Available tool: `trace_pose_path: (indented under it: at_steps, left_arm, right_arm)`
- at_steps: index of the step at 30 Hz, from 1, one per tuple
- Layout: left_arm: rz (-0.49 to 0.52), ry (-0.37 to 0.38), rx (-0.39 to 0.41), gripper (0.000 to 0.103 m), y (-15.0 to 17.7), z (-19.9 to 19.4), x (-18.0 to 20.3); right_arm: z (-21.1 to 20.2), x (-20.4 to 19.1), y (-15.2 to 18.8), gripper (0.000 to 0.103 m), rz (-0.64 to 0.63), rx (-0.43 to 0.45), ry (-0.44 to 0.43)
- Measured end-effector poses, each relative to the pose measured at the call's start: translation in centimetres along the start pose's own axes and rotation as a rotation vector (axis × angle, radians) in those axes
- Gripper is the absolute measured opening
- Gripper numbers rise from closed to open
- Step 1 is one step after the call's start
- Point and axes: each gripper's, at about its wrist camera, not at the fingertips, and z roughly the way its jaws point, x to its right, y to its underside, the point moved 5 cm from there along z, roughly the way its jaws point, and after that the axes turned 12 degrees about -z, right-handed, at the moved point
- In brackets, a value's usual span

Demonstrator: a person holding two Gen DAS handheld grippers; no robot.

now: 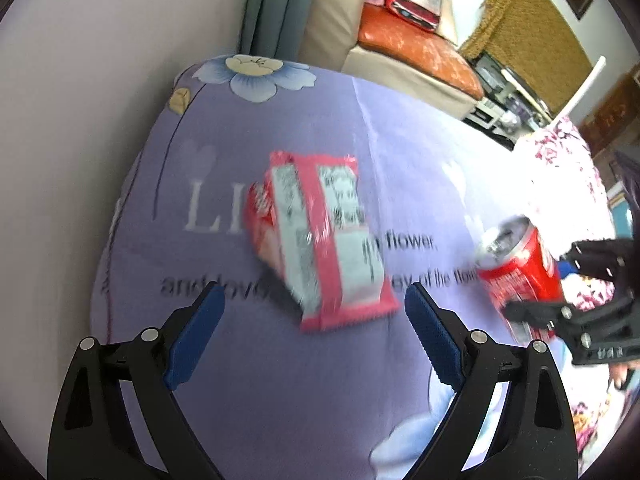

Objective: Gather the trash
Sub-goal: 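Grasp the pink snack packet with the left tool while the right tool grasps the red cola can, then carry the snack packet and cola can over the teal bin with both tools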

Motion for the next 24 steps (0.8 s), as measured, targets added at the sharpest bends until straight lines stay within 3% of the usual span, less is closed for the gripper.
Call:
trace_pose_path:
  at_steps: [11, 12, 15, 16, 18, 24]
  left_arm:
    - [-0.031, -0.073, -0.009, 0.091, -1.4, 3.9, 1.5]
    - [-0.028, -0.074, -0.003, 0.088, -1.4, 3.9, 1.7]
    - [-0.016, -0.083, 0.01, 0.059, -1.3, 3.8, 2.3]
    - [-0.018, -0.076, 0.01, 0.055, -1.2, 3.7, 2.4]
    - [-0.01, -0.082, 0.017, 0.038, -0.9, 3.4, 2.9]
    - [0.053, -0.09, 0.039, 0.038, 0.9, 2.1, 5.2]
  right_arm:
    - [-0.9, 3.2, 2.0, 0.044, 0.064, 0.04, 0.023]
    - [-0.8, 3.0, 2.2, 0.044, 0.071, 0.048, 0.021]
    - [-1.6, 3.9, 3.7, 0.044, 0.103, 0.08, 0.008]
    - [-1.8, 4.0, 3.9, 0.044, 0.11, 0.087, 0.002]
    - [-2.8, 4.3, 5.3, 0.044, 0.146, 0.122, -0.013]
    - [-3.8, 5.2, 8.0, 0.044, 0.244, 0.205, -0.028]
